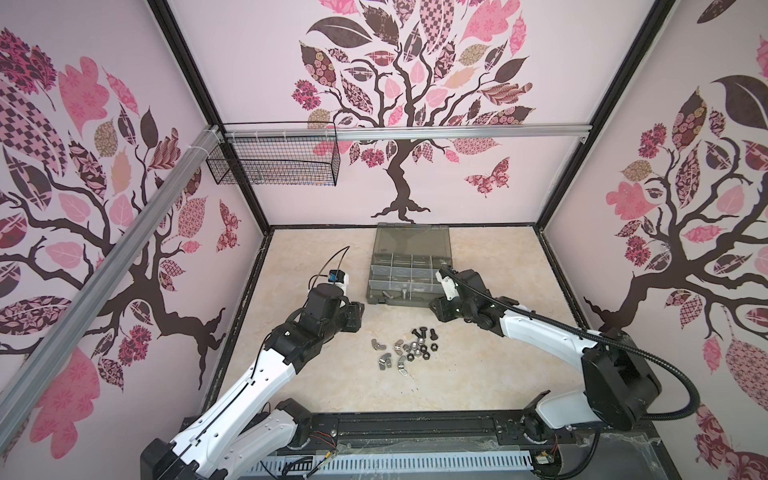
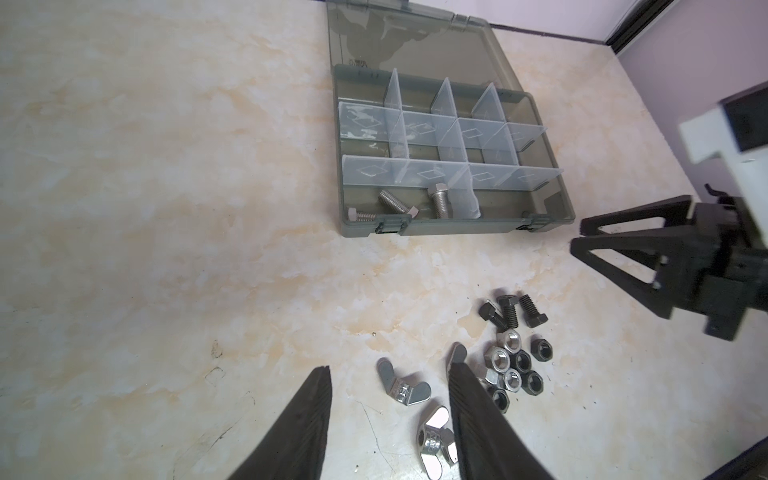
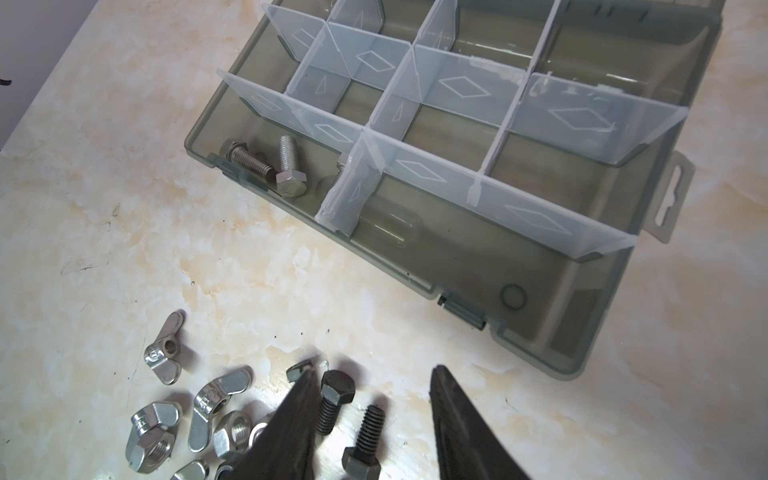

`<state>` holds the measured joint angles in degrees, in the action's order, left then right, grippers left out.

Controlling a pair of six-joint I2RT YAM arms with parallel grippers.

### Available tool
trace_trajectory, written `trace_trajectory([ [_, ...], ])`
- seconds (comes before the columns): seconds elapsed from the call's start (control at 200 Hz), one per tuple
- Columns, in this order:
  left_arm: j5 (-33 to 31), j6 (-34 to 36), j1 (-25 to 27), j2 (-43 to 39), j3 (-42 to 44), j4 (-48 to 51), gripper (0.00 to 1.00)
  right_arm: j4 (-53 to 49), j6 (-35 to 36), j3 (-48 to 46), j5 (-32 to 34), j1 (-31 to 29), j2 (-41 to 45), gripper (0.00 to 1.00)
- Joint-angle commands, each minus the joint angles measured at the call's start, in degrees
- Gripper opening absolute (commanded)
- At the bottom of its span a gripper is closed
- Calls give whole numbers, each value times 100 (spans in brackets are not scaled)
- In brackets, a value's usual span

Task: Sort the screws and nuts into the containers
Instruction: 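Reach the right gripper over a silver wing nut in the pile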

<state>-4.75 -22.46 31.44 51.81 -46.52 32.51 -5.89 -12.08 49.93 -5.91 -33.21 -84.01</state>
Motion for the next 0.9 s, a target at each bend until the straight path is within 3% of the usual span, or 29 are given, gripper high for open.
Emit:
trace_trajectory([
  [0.0,93,-6,-21,-166,61,167,49,-490,-35,658,-22,-201,-275,47],
  [0.195,-312,218,-23,-427,146,571,49,48,178,597,-36,-592,-511,47],
  [0.33,-235,31,-19,-665,163,521,49,-296,144,845,-219,-791,-679,47],
  [0.47,-757,-97,-24,-832,413,360,49,-250,173,852,-405,-923,-682,47],
  [0.895,-774,336,-31,-1117,558,420,50,-626,278,1269,-240,-1168,-1099,47],
])
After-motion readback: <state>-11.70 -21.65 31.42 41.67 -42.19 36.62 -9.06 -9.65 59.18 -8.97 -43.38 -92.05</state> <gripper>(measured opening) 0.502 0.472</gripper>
